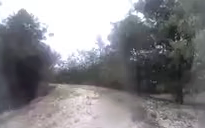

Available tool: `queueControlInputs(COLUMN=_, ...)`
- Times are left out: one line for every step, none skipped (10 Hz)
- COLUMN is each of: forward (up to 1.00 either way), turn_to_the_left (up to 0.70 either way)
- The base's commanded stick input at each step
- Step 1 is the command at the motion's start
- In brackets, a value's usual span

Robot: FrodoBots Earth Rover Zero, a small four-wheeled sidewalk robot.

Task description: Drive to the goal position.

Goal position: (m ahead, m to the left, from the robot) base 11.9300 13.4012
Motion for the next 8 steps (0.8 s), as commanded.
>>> queueControlInputs(forward=0.85, turn_to_the_left=0.0)
queueControlInputs(forward=0.85, turn_to_the_left=0.0)
queueControlInputs(forward=0.85, turn_to_the_left=0.0)
queueControlInputs(forward=0.85, turn_to_the_left=0.0)
queueControlInputs(forward=0.85, turn_to_the_left=0.0)
queueControlInputs(forward=0.85, turn_to_the_left=0.0)
queueControlInputs(forward=0.85, turn_to_the_left=0.0)
queueControlInputs(forward=0.85, turn_to_the_left=0.11)
